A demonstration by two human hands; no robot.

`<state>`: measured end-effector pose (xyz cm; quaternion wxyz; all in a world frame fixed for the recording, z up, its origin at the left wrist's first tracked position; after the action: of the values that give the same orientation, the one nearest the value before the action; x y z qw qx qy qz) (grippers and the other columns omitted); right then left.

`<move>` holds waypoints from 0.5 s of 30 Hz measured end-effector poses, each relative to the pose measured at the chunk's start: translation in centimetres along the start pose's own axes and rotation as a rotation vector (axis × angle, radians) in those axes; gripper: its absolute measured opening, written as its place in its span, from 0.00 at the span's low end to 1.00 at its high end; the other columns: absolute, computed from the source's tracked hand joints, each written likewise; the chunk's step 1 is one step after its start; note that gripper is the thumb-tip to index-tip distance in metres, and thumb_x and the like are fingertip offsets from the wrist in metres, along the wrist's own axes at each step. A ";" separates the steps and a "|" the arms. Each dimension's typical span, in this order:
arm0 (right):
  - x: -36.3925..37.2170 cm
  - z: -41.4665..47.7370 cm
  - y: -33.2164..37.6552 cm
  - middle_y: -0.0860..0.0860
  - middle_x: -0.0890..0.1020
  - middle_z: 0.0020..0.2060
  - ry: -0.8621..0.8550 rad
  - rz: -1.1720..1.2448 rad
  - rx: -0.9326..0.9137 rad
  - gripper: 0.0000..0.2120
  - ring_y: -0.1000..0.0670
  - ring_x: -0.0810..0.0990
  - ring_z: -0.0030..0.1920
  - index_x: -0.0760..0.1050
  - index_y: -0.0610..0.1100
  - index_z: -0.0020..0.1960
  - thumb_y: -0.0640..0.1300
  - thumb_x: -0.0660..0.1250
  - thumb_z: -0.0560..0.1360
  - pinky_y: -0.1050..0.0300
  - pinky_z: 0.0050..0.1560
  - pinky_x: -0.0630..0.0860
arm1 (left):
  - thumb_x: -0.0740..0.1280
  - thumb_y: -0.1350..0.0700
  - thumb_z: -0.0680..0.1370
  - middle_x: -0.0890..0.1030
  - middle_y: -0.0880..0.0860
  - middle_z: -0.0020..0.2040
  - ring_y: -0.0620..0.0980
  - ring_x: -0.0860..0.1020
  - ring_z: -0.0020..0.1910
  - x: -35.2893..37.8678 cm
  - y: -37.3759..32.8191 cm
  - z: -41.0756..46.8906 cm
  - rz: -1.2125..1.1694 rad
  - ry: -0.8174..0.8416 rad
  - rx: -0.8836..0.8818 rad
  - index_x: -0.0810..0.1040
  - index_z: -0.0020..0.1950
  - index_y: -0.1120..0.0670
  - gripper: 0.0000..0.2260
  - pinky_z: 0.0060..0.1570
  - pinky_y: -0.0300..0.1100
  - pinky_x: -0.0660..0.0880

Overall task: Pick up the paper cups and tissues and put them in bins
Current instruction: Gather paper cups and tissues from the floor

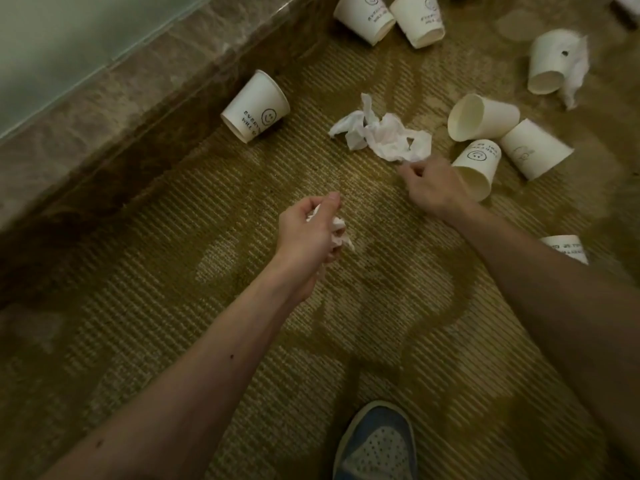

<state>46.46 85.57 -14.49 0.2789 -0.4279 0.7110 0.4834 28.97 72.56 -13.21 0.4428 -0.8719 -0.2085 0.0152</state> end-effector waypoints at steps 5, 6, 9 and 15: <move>-0.1 -0.8 -1.0 0.44 0.80 0.55 -0.168 -0.014 -0.037 0.09 0.46 0.77 0.54 0.78 0.43 0.56 0.43 0.68 0.77 0.49 0.56 0.76 | 0.65 0.49 0.81 0.79 0.51 0.37 0.49 0.75 0.32 -0.6 0.1 0.3 -0.014 -0.029 -0.028 0.79 0.49 0.56 0.11 0.27 0.39 0.70; -0.1 -1.1 -1.1 0.44 0.79 0.54 -0.169 0.016 -0.034 0.10 0.46 0.77 0.53 0.76 0.45 0.56 0.44 0.69 0.76 0.49 0.56 0.75 | 0.65 0.48 0.81 0.79 0.52 0.38 0.49 0.76 0.33 -0.7 0.1 0.4 -0.006 -0.031 -0.032 0.79 0.49 0.55 0.11 0.27 0.39 0.71; 0.3 -2.4 -1.2 0.47 0.78 0.52 -0.162 0.101 -0.024 0.16 0.48 0.77 0.51 0.73 0.47 0.60 0.45 0.70 0.74 0.49 0.53 0.76 | 0.65 0.49 0.81 0.80 0.52 0.39 0.47 0.78 0.32 -0.6 0.2 0.6 -0.006 -0.031 -0.035 0.79 0.49 0.55 0.10 0.28 0.39 0.72; 0.2 -6.4 -1.5 0.56 0.81 0.34 -0.034 0.315 0.056 0.03 0.58 0.79 0.34 0.81 0.51 0.42 0.44 0.71 0.74 0.69 0.30 0.72 | 0.66 0.50 0.80 0.82 0.53 0.47 0.48 0.81 0.37 0.4 -0.1 0.6 -0.020 0.001 -0.029 0.81 0.46 0.52 0.08 0.32 0.41 0.75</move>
<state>47.77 79.38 -12.91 0.2236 -0.2949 0.7776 0.5084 29.15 73.16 -13.44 0.4303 -0.8761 -0.2173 0.0074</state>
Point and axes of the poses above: each hand's wrist, its own z-axis towards the middle knuckle, its own x-axis out of the palm, y = z × x, the point moved 2 cm from there along z, towards the middle knuckle
